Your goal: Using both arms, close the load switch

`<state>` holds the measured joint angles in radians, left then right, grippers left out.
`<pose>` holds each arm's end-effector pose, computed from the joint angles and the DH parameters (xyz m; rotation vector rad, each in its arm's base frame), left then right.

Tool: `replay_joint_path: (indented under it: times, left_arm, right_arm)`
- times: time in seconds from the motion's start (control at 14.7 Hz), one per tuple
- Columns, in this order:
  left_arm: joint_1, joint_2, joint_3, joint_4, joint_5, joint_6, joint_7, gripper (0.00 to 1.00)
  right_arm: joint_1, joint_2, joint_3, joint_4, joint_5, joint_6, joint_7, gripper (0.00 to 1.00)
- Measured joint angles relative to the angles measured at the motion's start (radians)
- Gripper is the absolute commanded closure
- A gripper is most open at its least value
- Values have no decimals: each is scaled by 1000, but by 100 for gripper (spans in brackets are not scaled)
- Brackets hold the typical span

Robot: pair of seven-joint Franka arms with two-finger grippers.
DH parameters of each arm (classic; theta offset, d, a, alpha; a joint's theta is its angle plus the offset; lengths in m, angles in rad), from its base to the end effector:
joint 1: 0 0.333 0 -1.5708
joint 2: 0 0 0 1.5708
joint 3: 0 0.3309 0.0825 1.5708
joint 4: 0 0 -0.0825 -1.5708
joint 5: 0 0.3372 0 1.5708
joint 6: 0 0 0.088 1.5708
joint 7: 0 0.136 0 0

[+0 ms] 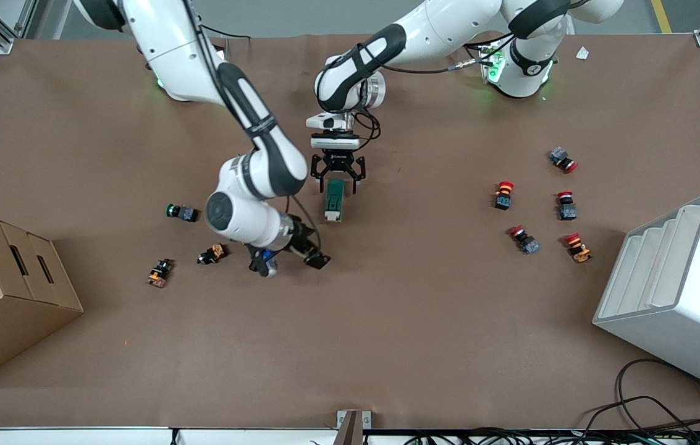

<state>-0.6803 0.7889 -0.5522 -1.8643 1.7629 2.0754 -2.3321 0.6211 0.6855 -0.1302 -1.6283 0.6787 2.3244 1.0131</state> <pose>0.2968 -0.5425 0.1615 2.8071 -0.0981 1.3724 0.5757 0.3493 0.2420 -2.4821 1.2892 0.3739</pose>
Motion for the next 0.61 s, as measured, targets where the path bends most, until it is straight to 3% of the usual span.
replay_joint_path:
  times: [0.34, 0.61]
  left_arm:
    - [0, -96, -15, 94, -315, -1, 119, 1]
    - [42, -187, -11, 250, -660, -7, 373, 0]
  right_arm:
    - [-130, -57, -12, 58, -435, -108, -48, 0]
    - [-312, -163, -18, 65, -506, -272, -447, 0]
